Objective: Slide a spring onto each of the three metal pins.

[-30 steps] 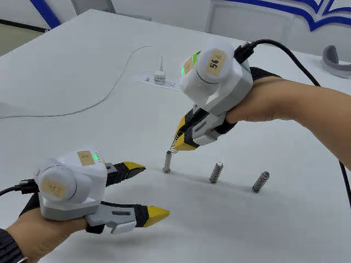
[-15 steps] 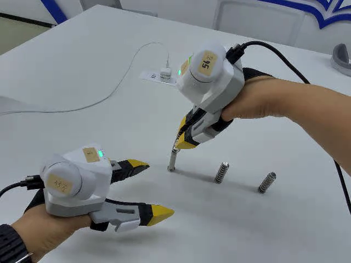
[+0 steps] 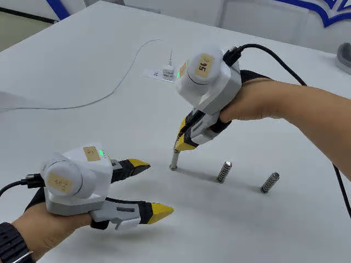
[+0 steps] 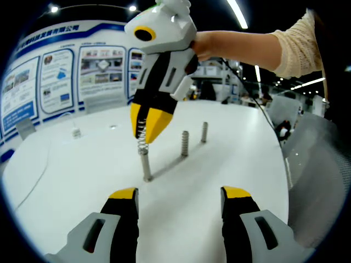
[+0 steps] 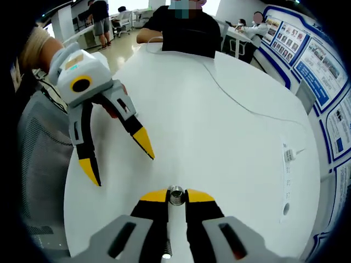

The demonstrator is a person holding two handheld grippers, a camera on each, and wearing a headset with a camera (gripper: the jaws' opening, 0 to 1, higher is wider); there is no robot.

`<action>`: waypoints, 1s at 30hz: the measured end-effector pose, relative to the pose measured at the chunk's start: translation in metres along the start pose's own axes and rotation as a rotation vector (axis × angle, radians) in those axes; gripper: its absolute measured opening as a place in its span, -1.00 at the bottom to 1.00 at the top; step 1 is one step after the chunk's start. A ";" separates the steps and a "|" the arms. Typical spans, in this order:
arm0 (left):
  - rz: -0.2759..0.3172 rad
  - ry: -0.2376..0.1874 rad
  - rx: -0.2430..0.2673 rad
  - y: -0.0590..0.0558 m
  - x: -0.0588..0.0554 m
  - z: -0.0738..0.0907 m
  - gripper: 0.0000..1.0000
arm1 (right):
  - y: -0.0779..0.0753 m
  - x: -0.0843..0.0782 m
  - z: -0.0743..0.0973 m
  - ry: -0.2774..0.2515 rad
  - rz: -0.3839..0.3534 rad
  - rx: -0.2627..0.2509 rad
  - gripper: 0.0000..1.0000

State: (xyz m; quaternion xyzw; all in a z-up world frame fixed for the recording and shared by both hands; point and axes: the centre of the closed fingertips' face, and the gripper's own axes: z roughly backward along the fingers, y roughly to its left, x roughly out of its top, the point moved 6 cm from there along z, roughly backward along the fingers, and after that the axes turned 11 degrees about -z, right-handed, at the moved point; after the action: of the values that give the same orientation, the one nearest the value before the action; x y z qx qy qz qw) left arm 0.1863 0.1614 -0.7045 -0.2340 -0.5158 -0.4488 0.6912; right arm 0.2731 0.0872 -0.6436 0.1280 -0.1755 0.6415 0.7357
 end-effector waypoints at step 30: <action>0.017 0.015 -0.002 -0.001 -0.007 -0.001 0.21 | -0.003 -0.016 -0.042 0.089 -0.039 0.015 -0.75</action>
State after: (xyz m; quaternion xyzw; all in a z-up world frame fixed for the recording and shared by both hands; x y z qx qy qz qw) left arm 0.1856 0.1634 -0.7114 -0.2360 -0.5082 -0.4450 0.6986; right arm 0.2781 0.0898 -0.6877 0.1083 -0.1350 0.6334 0.7542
